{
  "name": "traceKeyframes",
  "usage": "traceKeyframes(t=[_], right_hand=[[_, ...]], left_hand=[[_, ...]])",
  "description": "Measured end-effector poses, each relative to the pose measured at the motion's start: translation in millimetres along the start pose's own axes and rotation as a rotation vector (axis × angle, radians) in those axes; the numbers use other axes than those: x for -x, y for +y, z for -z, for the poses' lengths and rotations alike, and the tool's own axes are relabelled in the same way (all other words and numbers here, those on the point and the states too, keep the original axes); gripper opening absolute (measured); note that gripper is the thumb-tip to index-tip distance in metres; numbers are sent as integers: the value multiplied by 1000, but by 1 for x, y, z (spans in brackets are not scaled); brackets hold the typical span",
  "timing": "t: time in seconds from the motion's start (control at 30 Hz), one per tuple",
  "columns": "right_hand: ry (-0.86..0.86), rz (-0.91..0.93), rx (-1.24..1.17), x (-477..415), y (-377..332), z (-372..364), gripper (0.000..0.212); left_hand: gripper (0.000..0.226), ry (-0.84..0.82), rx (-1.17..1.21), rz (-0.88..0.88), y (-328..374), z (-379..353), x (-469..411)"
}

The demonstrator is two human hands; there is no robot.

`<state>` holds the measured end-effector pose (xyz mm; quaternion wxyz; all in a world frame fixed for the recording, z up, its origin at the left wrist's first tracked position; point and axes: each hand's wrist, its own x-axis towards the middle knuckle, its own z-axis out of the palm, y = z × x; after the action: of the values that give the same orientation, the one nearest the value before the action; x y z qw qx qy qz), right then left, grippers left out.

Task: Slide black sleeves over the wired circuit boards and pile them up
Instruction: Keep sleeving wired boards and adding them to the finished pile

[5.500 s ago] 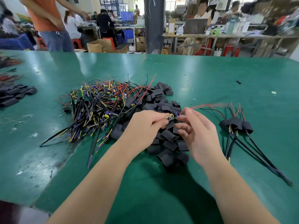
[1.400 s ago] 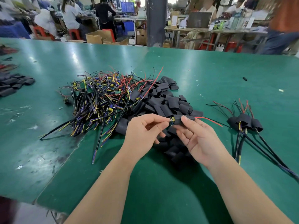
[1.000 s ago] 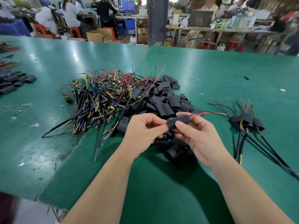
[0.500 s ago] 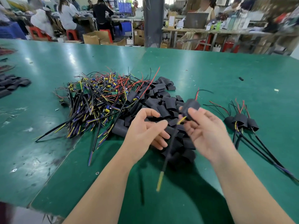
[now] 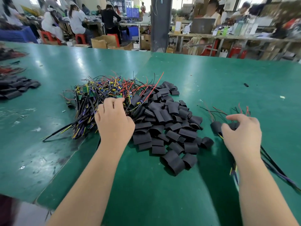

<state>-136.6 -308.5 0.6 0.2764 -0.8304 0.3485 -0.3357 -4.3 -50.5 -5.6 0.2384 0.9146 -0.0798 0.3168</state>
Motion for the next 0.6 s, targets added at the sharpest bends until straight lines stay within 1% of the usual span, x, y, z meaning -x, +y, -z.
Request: traceKeyframes(t=[0.07,0.17,0.23,0.33,0.37,0.4,0.47,0.53,0.57,0.6], right_hand=[[-21,57,-4,3,-4,-4,26],[-50,100,-30,6,-8,-9,23],[-69,117,-33,8,-9,-11,23],[-99,140,-38,12,-11,-14,22],[-106,147,-41,13,-11,-15,22],[-110,150,-43,13,-11,-15,21],[-112,149,-42,13,-11,-15,20],[-112,147,-44,14,-13,-16,19],[-117,151,-45,16,-14,-18,19],[-128,161,-50,17,-16,-19,18]], left_hand=[[54,-31,-125,9,-5,5,-15],[40,-187,-276,29,-12,7,-36],[35,-280,-388,10,-12,4,-45],[33,-351,-448,-24,-9,1,-56],[32,-381,-412,-2,-9,1,-61],[30,-405,-319,44,-10,3,-65],[25,-395,-49,153,-9,11,-71],[29,-246,107,131,-6,22,-69],[30,-183,130,103,-6,27,-68],[29,-162,144,81,-6,30,-67]])
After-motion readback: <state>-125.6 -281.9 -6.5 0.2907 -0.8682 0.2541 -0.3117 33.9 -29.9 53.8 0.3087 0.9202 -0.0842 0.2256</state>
